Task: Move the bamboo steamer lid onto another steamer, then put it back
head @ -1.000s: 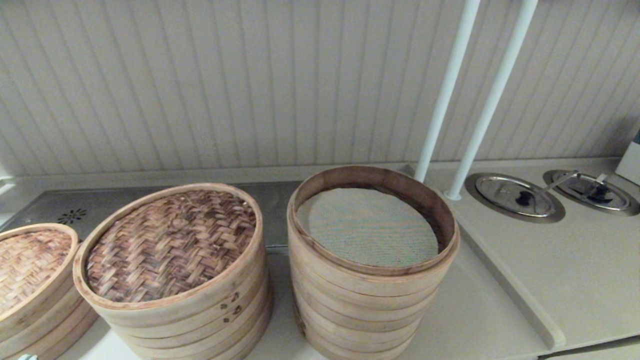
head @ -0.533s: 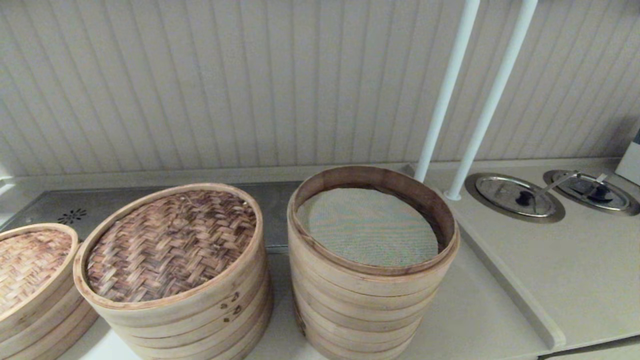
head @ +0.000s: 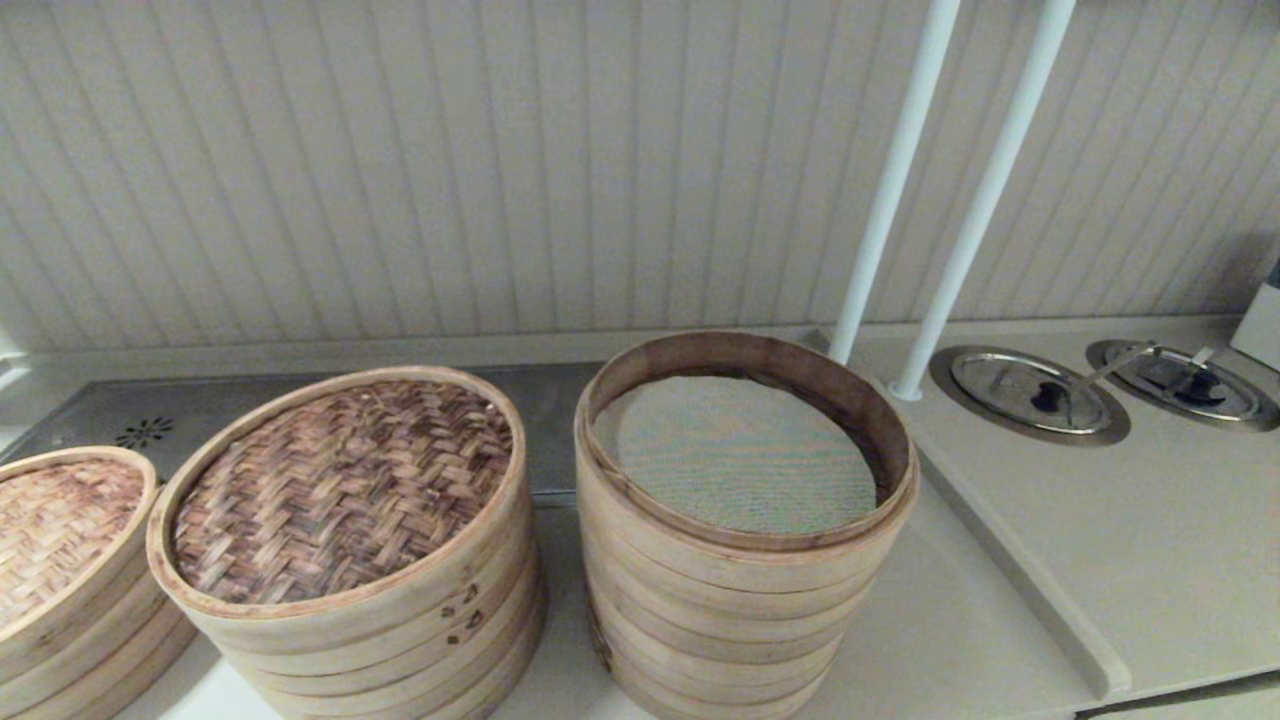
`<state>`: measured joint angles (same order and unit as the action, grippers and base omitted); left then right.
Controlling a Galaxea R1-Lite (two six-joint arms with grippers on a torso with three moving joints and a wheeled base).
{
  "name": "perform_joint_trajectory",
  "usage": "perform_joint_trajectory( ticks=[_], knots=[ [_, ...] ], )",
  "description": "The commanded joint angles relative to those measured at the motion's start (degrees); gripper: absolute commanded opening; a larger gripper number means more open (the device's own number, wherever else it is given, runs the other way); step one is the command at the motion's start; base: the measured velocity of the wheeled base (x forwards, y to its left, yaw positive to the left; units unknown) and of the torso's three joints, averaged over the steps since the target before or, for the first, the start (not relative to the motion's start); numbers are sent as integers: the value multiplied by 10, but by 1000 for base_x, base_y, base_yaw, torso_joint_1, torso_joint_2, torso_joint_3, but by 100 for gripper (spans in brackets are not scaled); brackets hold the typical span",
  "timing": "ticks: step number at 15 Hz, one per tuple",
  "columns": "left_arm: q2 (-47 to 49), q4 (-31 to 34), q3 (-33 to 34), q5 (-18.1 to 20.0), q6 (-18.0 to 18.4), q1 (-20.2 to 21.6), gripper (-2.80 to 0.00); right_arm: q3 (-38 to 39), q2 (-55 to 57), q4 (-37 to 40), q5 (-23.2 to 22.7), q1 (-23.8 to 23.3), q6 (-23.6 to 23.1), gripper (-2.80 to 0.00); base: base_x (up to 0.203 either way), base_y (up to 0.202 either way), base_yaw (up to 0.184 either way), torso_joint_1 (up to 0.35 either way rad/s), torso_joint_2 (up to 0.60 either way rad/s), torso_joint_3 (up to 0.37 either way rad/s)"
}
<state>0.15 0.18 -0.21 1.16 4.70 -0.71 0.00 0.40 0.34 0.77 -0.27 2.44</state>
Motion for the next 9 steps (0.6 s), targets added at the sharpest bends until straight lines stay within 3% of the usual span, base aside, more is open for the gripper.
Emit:
perform_joint_trajectory(
  ticks=[1,9],
  knots=[
    [-2,4,0,0,-3,0,-280,2,0,0,0,0,0,-280,0,0,0,0,0,0],
    [-2,2,0,-11,-36,0,-280,2,0,0,-1,0,0,-280,0,0,0,0,0,0]
  ],
)
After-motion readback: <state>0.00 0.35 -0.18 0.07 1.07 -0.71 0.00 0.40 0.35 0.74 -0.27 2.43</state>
